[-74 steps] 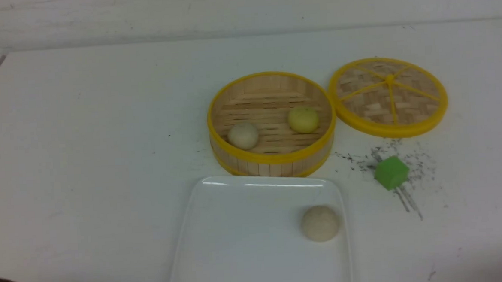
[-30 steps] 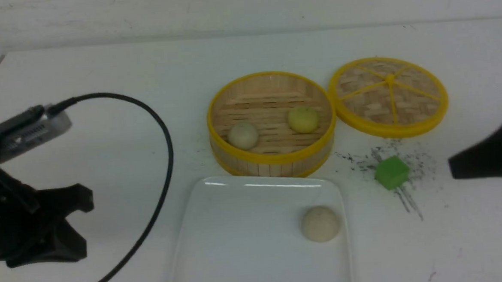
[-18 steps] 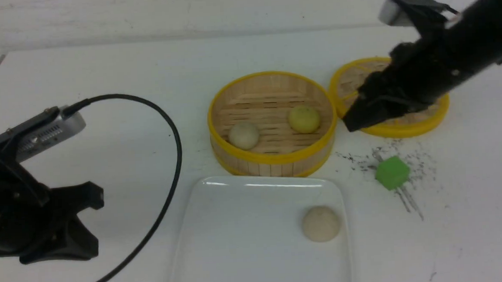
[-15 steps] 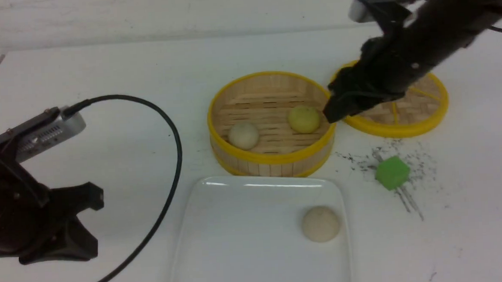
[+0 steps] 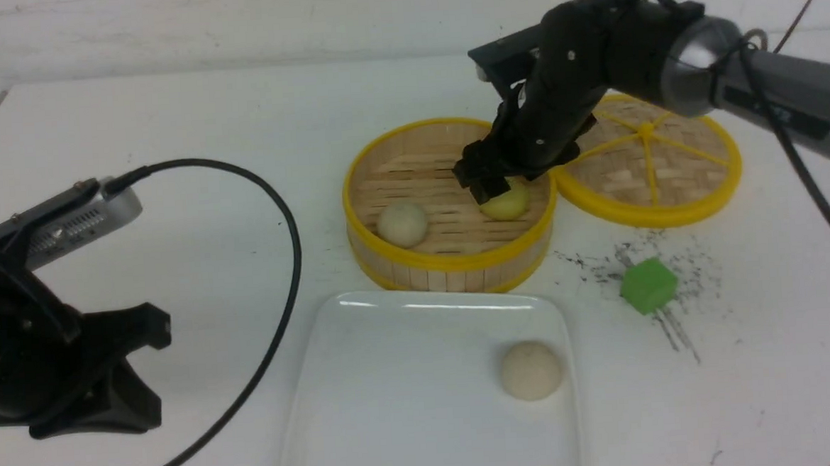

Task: Put the steamed buns into the plate on the white tablecloth.
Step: 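Reach toward a bun in the bamboo steamer with the right gripper, then move the steamed bun from the bamboo steamer onto the white plate with the right gripper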

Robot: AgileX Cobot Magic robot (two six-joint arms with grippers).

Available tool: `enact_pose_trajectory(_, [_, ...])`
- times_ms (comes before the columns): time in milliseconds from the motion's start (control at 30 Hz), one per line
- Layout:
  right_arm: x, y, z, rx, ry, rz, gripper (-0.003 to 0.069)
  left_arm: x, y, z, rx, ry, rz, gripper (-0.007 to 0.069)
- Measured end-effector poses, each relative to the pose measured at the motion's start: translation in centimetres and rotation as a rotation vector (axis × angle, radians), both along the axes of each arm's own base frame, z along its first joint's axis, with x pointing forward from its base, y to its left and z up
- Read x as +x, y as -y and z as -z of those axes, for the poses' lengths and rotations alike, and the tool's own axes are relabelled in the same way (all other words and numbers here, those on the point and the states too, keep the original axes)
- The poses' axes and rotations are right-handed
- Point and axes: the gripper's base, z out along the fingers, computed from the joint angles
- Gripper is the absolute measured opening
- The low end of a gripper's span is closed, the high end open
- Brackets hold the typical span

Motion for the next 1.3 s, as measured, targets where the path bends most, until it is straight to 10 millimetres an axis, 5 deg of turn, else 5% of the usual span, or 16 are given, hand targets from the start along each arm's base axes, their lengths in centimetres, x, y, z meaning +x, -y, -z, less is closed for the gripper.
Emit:
enact_pose_trajectory(133, [0.8,-0.3,2.2,-0.007,0.003,0.001,0.054,0.0,0.0,0.0,0.002,0.001,0.0,0.0046])
enact_pose_trajectory(400, [1.1,-0.4,2.6,-0.005,0.017,0.001,0.0471,0.0,0.0,0.0,0.003,0.004,-0.001,0.0055])
enact_pose_trajectory(533, [1.2,-0.4,2.6,-0.014,0.02,-0.002,0.03,0.0,0.0,0.0,0.003,0.004,-0.001,0.0063])
enact_pose_trajectory(667, [1.1,-0.4,2.5,-0.011,0.009,0.0,0.0049,0.0,0.0,0.0,0.003,0.004,-0.001,0.0071])
enact_pose_trajectory(900, [0.5,-0.2,1.1,-0.027,-0.041,-0.003,0.0024,0.0,0.0,0.0,0.003,0.004,-0.001,0.0076])
enact_pose_trajectory(1033, [-1.0,0.5,-2.8,-0.051,-0.081,-0.016,0.0024,0.0,0.0,0.0,0.003,0.004,-0.001,0.0083])
enact_pose_trajectory(1300, [-7.0,3.4,-16.4,-0.014,0.049,-0.036,0.0024,0.0,0.0,0.0,0.003,0.004,-0.001,0.0091])
